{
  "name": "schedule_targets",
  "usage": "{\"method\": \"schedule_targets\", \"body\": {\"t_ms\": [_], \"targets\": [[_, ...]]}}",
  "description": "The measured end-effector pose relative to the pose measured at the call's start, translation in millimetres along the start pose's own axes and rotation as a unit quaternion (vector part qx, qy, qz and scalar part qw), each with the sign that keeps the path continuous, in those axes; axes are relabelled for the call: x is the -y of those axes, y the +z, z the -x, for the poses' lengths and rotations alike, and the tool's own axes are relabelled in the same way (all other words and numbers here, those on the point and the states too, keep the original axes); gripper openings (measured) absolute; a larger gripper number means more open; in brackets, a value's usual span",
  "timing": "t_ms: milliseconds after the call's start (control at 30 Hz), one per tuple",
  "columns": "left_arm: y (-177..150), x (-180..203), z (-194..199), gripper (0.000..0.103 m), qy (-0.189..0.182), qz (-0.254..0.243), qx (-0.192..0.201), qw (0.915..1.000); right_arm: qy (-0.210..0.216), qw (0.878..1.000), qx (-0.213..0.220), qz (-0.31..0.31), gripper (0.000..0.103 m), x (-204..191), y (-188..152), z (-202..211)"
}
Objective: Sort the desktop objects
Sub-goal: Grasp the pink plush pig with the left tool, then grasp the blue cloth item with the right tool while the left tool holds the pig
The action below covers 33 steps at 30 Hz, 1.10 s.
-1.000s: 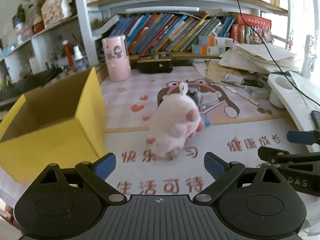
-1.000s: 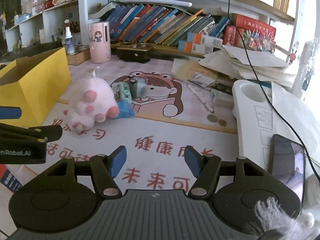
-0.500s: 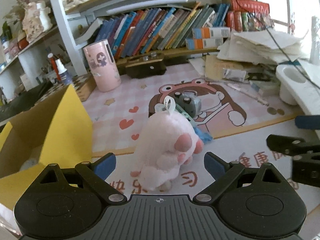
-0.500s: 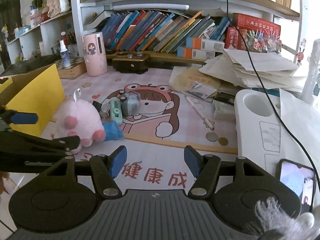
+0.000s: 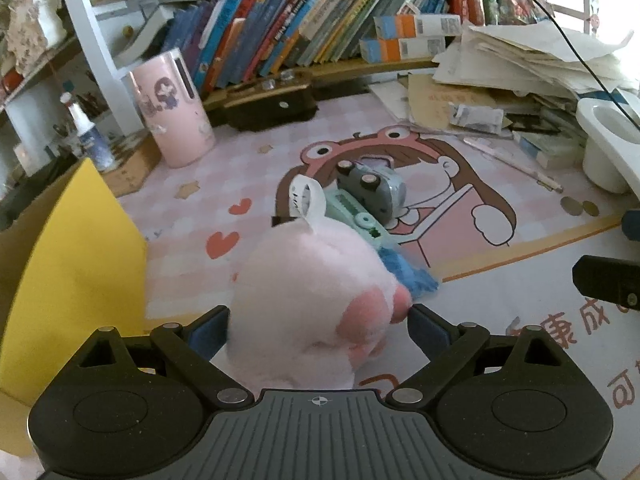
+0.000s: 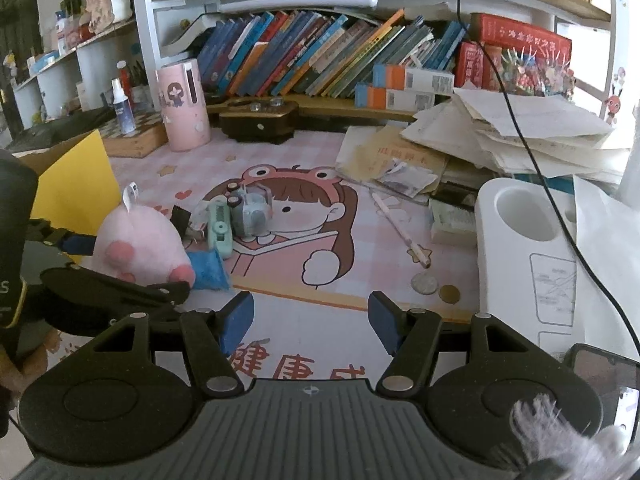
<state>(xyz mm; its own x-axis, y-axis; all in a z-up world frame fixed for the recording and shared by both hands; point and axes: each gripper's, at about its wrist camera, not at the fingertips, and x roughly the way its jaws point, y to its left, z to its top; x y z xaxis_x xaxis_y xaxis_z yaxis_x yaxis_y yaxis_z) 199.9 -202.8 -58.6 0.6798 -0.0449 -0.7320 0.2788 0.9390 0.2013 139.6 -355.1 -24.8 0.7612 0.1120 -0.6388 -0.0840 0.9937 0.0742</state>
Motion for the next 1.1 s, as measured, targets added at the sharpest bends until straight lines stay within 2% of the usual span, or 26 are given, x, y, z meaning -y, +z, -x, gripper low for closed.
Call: {"method": "schedule_targets", "body": {"t_ms": [67, 133, 267, 400, 633, 900, 1100], "targets": [[0, -1, -1, 0.087, -0.006, 0.009, -0.006, 0.9999, 0.001, 1.000, -0.002, 0.000, 0.061, 1, 1, -2], [1, -5, 4, 0.066, -0.009, 0.016, -0.004, 0.9998, 0.004, 1.000, -0.006, -0.003, 0.061, 2, 1, -5], [-3, -16, 23, 0.064, -0.030, 0.038, 0.003, 0.9988, 0.016, 1.000, -0.018, -0.004, 0.062, -2, 0, -13], [-14, -26, 47, 0.063, -0.022, 0.052, 0.014, 0.9983, 0.030, 0.999, -0.028, 0.009, 0.062, -12, 3, -25], [-34, -47, 69, 0.063, 0.008, 0.088, 0.002, 0.9961, 0.054, 0.997, -0.041, 0.046, 0.062, -32, 9, -50], [-39, -57, 97, 0.063, 0.032, 0.106, 0.038, 0.9931, 0.074, 0.994, -0.042, 0.070, 0.069, -53, 11, -81], [-45, -63, 105, 0.064, 0.039, 0.118, 0.035, 0.9917, 0.082, 0.992, -0.041, 0.088, 0.069, -73, 15, -101]]}}
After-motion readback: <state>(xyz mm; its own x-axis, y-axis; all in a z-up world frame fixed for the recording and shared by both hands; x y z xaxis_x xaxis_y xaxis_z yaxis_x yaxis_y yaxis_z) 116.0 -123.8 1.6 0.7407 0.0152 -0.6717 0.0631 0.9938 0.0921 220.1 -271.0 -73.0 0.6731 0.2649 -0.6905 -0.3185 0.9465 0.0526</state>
